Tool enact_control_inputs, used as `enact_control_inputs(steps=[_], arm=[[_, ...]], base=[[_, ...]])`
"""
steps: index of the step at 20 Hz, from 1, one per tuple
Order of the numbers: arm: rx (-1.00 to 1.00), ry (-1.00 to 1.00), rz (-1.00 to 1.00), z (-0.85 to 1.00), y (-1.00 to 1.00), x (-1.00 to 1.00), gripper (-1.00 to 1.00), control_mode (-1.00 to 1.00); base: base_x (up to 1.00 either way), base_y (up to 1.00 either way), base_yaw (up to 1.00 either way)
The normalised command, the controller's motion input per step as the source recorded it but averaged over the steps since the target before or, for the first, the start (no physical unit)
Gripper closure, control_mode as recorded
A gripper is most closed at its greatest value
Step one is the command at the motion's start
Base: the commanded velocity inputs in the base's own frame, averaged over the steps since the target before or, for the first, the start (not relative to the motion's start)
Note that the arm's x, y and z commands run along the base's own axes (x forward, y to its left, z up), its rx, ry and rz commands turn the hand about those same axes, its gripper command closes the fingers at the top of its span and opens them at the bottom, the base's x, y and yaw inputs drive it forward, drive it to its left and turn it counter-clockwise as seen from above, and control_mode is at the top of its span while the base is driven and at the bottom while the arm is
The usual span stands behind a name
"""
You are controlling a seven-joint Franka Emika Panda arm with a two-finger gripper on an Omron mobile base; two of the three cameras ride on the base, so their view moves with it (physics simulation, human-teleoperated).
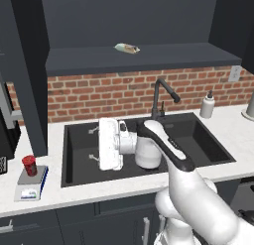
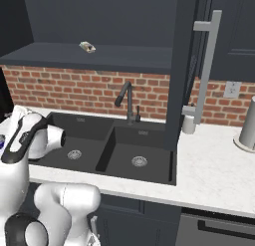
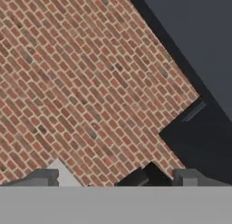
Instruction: Pick the yogurt and place it on the digital scale for weighing, and close the cabinet.
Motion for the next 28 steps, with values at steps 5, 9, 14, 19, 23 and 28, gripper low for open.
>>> enact_control_inputs(steps=[5,9,14,19,23,28], arm=[[0.07,-0.19,-0.14,0.69,-0.57,-0.29,-1.00,-1.00],[0.13,-0.11,-0.15,0.59,-0.69,-0.39,-1.00,-1.00],[0.22,-0.05,-0.16,0.57,-0.77,-0.46,-1.00,-1.00],[0.24,-0.14,-0.13,0.70,-0.98,-0.62,-1.00,-1.00],[0.25,-0.13,-0.09,0.59,-1.00,-0.57,-1.00,-1.00],[0.31,-0.06,-0.05,0.38,-0.99,-0.36,-1.00,-1.00]], base=[[0.00,0.00,0.00],[0.00,0.00,0.00],[0.00,0.00,0.00],[0.00,0.00,0.00],[0.00,0.00,0.00],[0.00,0.00,0.00]])
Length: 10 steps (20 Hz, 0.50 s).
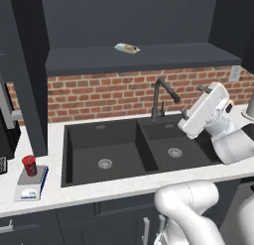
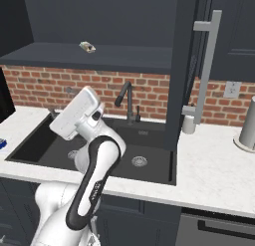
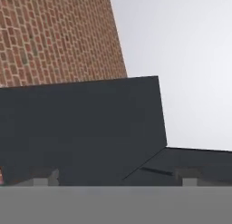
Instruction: Pick the yogurt and place it on the digital scale for weighing, and close the cabinet.
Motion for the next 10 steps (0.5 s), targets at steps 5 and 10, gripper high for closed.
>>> enact_control_inputs(steps=[5,10], arm=[[0.32,-0.09,-0.01,0.31,-0.63,-0.32,-1.00,-1.00],[0.24,0.00,0.00,0.00,-0.34,-0.25,-1.00,-1.00]], base=[[0.00,0.00,0.00],[0.00,0.00,0.00]])
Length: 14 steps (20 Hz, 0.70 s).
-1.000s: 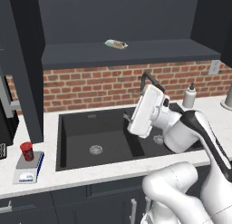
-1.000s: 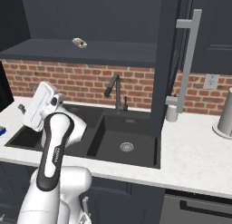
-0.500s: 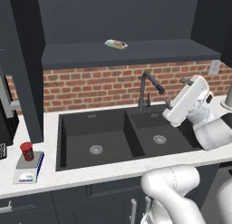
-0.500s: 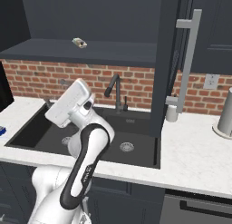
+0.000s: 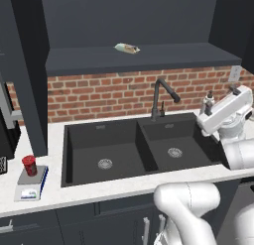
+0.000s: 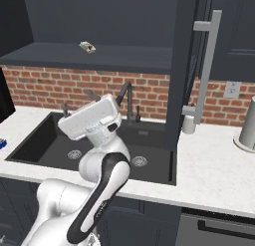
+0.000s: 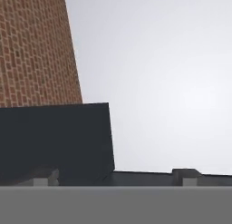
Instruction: Pick the yogurt and place it on the digital scale for weighing, and close the cabinet.
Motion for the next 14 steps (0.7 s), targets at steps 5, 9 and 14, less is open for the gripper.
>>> enact_control_inputs(steps=[5,9,14], arm=[[0.17,0.02,0.00,0.00,-0.47,-0.01,-1.00,-1.00],[0.17,0.18,0.00,0.06,-0.76,-0.01,-1.00,-1.00],[0.14,0.28,0.00,0.00,-0.78,-0.04,-1.00,-1.00]], base=[[0.00,0.00,0.00],[0.00,0.00,0.00],[0.00,0.00,0.00]])
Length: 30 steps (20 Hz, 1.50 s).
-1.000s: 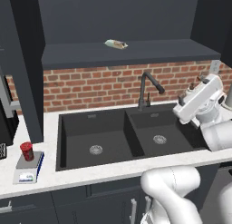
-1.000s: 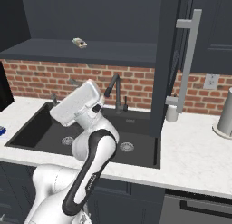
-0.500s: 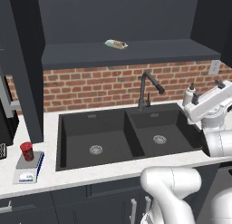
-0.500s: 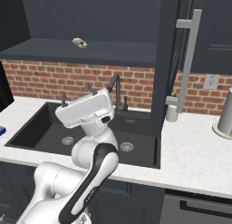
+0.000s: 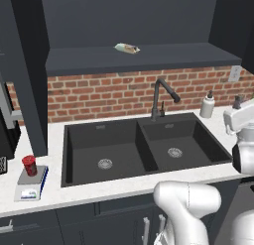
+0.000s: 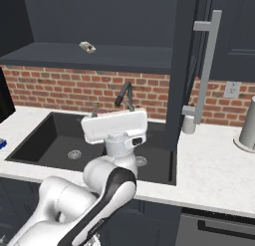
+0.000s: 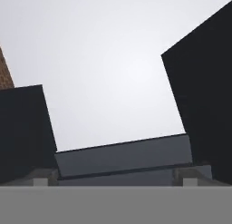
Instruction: Pick the yogurt and place it on the digital scale for weighing, and close the cabinet.
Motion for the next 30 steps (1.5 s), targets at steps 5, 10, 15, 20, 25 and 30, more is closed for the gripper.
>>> enact_control_inputs(steps=[5,10,15,20,25,30], arm=[[0.02,0.35,0.00,-0.14,-0.38,0.00,-1.00,-1.00],[0.01,0.33,0.00,-0.21,-0.41,0.00,-1.00,-1.00],[0.04,0.17,0.00,-0.16,-0.48,0.00,-1.00,-1.00],[0.06,0.03,0.00,-0.20,-0.49,-0.01,-1.00,-1.00],[0.09,0.07,0.00,-0.39,-0.55,0.00,-1.00,-1.00],[0.13,0.05,0.00,-0.33,-0.65,0.00,-1.00,-1.00]], base=[[0.00,0.00,0.00],[0.00,0.00,0.00],[0.00,0.00,0.00],[0.00,0.00,0.00],[0.00,0.00,0.00],[0.00,0.00,0.00]])
